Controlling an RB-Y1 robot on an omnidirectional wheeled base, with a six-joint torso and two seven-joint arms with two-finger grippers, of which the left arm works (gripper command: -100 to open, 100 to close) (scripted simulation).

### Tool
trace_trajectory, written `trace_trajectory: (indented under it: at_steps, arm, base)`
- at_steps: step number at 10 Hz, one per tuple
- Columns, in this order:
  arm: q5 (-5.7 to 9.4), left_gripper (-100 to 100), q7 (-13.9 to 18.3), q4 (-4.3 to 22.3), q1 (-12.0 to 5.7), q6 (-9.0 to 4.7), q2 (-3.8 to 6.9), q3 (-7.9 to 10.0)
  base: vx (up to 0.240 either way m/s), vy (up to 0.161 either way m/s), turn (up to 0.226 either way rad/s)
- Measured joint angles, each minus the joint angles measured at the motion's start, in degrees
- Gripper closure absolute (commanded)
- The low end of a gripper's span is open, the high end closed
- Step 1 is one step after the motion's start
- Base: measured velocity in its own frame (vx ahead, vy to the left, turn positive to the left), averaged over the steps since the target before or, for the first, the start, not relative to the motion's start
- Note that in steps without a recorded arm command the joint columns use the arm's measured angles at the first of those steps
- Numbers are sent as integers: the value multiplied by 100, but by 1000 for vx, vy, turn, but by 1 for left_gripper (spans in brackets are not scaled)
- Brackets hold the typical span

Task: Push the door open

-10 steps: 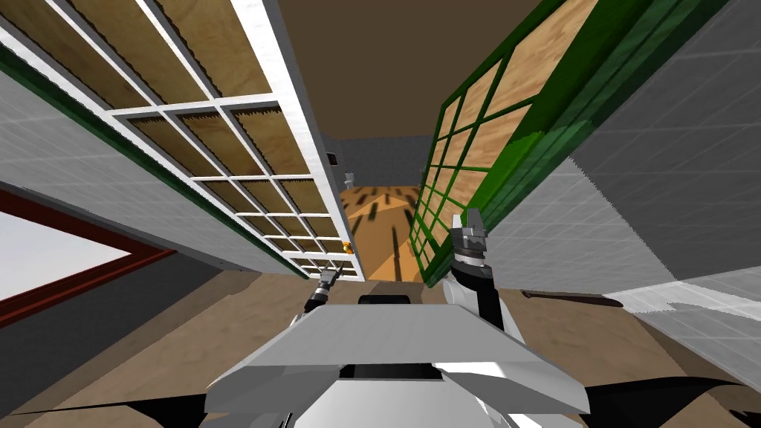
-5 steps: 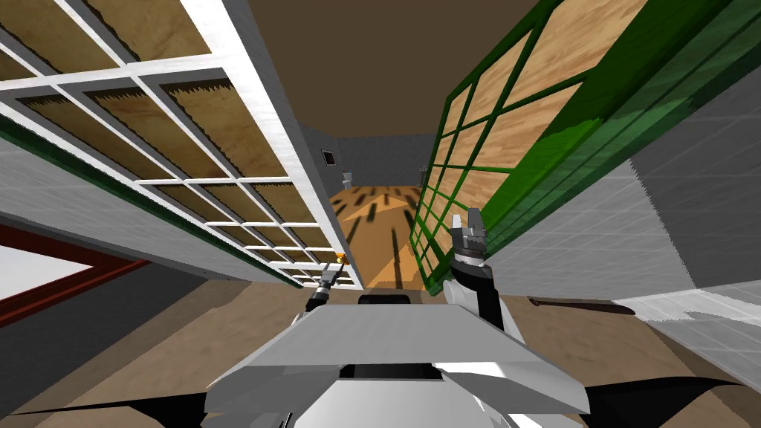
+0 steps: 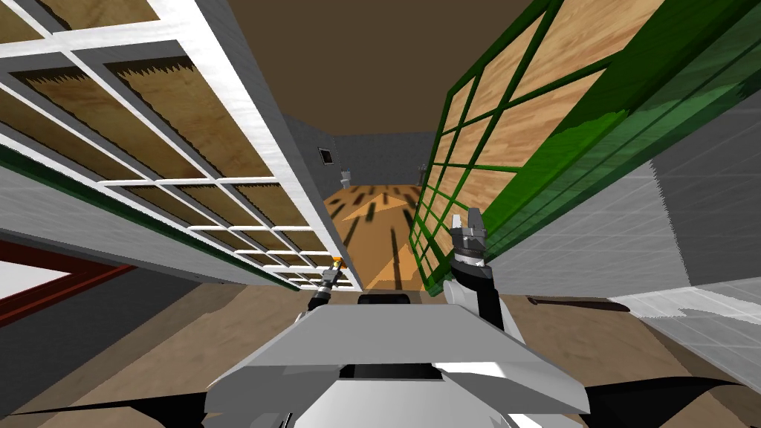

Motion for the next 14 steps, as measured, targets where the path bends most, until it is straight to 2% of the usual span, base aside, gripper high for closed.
trace_trajectory:
  at_steps: [3,6,7,9,12,14]
  arm:
    - [-2,100,-3,0,-1,-1,-4,-4]
    - [201,100,306,61,6,25,14,-81]
    - [292,100,401,128,-13,7,36,-96]
    - [446,100,699,86,-23,75,44,-172]
    - [800,100,1210,111,-35,69,97,-280]
    - [1082,100,1530,222,-91,61,137,-346]
  base:
    - [6,-1,-14]
    - [22,5,-33]
    - [31,6,-31]
    - [35,5,-54]
    - [46,15,-46]
    - [49,14,-41]
